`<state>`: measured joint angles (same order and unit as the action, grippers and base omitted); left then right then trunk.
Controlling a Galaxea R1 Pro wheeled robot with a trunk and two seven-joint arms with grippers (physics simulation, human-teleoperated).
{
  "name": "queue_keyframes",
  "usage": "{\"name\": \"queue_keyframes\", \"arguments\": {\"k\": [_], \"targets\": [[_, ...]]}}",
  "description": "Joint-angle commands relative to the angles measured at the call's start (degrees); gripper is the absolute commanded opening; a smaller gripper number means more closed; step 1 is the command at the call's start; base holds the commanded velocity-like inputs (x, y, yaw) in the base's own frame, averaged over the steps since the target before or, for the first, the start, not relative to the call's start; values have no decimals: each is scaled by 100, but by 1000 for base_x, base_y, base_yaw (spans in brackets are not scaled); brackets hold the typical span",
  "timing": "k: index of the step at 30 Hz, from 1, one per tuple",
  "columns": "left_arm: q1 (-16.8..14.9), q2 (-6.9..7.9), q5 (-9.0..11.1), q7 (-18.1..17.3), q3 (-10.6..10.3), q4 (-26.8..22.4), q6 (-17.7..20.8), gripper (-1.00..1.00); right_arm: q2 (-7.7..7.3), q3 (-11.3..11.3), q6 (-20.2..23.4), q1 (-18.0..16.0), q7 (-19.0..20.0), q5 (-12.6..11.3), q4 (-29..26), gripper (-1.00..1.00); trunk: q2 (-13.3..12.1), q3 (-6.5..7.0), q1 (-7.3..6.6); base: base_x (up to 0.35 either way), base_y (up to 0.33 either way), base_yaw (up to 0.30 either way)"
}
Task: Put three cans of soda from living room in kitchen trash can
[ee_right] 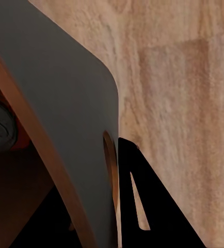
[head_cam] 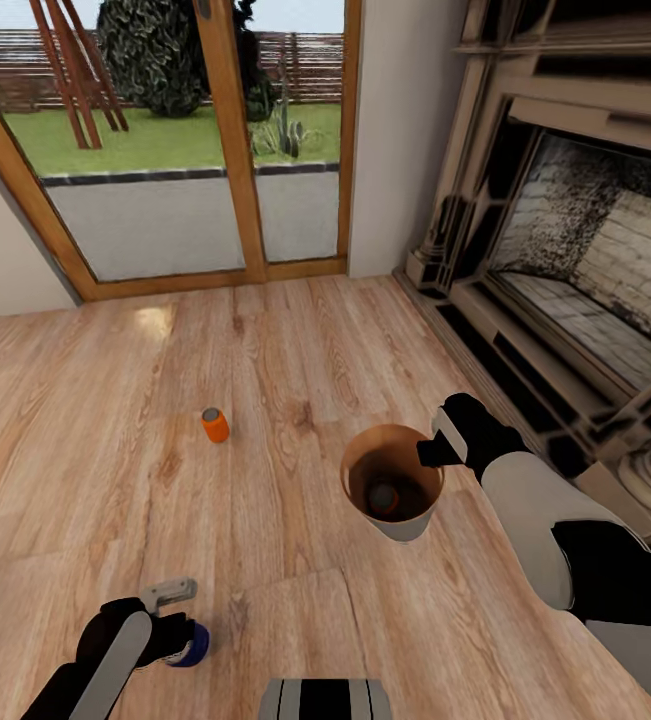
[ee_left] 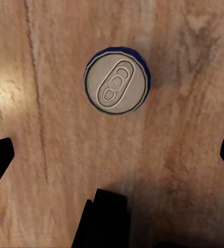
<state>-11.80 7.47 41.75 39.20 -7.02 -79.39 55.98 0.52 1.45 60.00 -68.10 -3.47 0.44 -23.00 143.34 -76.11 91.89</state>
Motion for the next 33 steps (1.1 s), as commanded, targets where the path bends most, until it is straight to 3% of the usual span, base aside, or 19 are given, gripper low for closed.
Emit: {"name": "queue_keyframes", "arguments": {"k": [1,21,33], "targets": [[0,0,0,0,0,1,-2,100,1,-12,0,-2,22,-81,-2,-100,0,-9,-1,193,0,0],[2,0,0,1,-10,8,-15,100,4,4,0,7,22,-65,-3,-100,0,-144,-1,18,0,0],[-17,-7,18,13,-20,0,-4,100,9,21,0,10,22,-53,-3,-100,14,-370,25,0,0,0]]}}
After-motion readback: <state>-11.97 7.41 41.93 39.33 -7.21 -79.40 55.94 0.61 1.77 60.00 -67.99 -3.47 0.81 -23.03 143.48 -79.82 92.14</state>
